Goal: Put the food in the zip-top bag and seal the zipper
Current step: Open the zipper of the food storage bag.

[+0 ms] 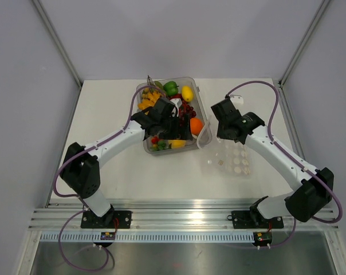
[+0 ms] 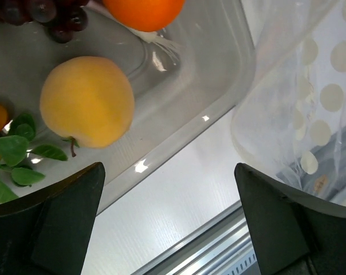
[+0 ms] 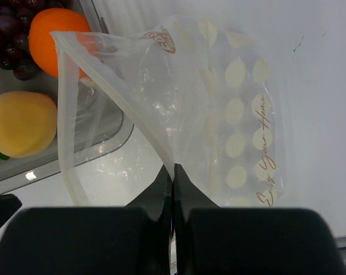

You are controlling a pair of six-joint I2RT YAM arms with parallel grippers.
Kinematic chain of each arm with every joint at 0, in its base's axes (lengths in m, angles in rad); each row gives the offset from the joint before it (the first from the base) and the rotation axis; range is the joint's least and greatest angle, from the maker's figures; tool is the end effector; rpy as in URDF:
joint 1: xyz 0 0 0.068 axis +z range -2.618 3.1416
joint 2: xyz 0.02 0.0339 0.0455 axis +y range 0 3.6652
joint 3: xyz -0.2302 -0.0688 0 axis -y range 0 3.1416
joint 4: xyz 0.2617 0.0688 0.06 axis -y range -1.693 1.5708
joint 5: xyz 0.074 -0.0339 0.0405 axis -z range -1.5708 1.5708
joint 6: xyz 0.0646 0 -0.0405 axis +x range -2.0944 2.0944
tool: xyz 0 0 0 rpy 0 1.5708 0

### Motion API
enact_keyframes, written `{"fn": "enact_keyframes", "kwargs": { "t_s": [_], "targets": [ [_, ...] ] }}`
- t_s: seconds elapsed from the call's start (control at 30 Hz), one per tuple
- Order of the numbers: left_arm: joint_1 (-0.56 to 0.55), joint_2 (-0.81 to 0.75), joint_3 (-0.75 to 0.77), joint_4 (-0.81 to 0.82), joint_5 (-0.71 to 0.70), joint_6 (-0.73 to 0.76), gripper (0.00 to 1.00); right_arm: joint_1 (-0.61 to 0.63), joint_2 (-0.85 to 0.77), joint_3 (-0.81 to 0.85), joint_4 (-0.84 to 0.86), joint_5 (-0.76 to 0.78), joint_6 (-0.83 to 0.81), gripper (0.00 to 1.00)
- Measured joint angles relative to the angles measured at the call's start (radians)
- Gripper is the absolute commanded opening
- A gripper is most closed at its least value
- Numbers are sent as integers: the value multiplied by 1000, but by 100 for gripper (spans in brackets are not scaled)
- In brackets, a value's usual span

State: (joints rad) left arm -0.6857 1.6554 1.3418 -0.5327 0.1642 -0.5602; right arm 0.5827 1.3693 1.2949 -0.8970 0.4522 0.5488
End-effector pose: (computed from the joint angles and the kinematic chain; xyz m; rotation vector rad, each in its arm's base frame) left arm 0.3015 -0.2603 0.2161 0.2391 2.5378 -0.7336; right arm 0.2776 0.1492 0.2703 0.1301 2.4055 -0.0686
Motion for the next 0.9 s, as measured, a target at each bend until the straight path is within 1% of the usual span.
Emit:
{"fn": "enact_keyframes", "kwargs": {
  "t_s": [0.1,0.23,0.4,0.57,0.73,0.9],
  "targets": [
    [0,-6,0,16,45,10,99,0,30,12,-20,11,13,0],
    [2,-47,0,19,49,12,99,0,53,14,-37,24,28,0],
    [33,-54,25,-29,-26,-9,99,0,54,14,-45,28,34,0],
    [56,31,82,-80,-123,-18,99,0,47,14,-44,27,35,0],
    [55,128,97,-77,-131,-18,99,0,33,15,-44,19,34,0],
    [54,193,100,-69,-135,-28,99,0,31,16,-44,11,34,0]
  ]
}}
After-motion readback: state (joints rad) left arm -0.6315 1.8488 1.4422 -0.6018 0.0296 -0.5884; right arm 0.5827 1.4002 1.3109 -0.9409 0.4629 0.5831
